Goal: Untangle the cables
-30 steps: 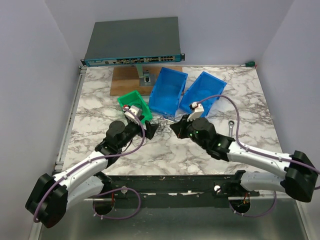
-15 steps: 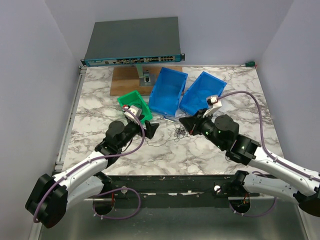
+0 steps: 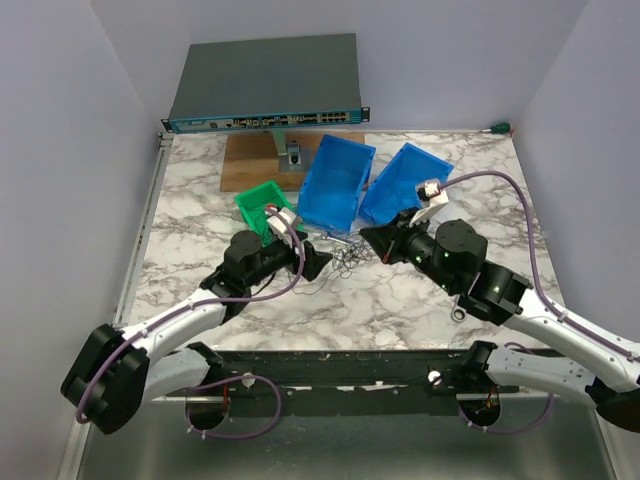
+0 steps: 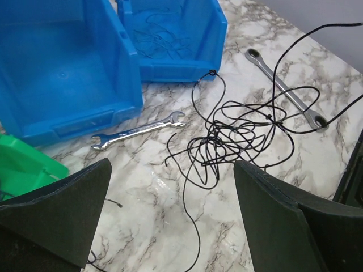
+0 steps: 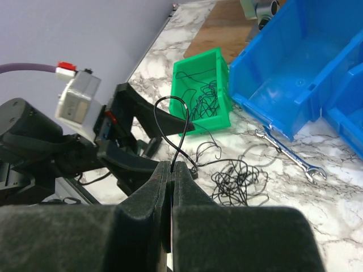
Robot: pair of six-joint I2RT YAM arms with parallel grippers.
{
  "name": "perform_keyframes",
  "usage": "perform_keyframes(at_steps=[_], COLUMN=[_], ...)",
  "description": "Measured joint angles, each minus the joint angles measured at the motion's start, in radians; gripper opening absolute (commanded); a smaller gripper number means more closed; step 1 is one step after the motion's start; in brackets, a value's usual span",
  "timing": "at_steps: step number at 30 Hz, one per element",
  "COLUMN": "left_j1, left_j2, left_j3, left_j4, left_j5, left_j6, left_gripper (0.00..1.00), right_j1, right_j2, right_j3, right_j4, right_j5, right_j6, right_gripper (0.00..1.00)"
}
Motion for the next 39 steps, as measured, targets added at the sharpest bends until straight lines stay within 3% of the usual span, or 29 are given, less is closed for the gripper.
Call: perform_keyframes(at_steps=[11,19,21,23,25,26,32,39], left_j1=[-0.056,-0.107,-0.112,-0.115,-0.114,-0.114,-0.116,-0.115], left_j2=[0.169,0.204,0.219,0.225,0.226,0.226,0.233,0.235], left_j3=[0.139,0.161,0.172,0.173,0.173,0.173,0.190,0.218], left_j4=[-0.075,-0.084,-0.082,-0.078,-0.077,-0.073,-0.087,-0.148], left_j5=[0.113,0.097,0.068,0.046,0.032,0.031,0.006,-0.113], left_j6=[0.028,0.082,0.092,0.099,0.107,0.106,0.124,0.108], left_gripper=[0.89,0.87,0.77,0.46,0.07,0.00,0.00,0.00], right_j1=[0.000,0.000,0.000,0.000,0.000,0.000,0.000,0.000], right_j2=[0.011,0.019,0.021,0.022,0.022,0.022,0.015,-0.086], right_j3=[0.051,0.070,0.070,0.071,0.071,0.071,0.095,0.207], right_j4=[-0.021,-0.021,-0.021,-0.021,-0.021,-0.021,-0.069,-0.176], right_j5=[-0.027,-0.068,-0.084,-0.098,-0.110,-0.114,-0.082,0.129], right_j6=[-0.002,0.005,0.008,0.010,0.014,0.016,0.016,-0.027], right_gripper=[0.01,0.01,0.01,0.01,0.01,0.01,0.01,0.01])
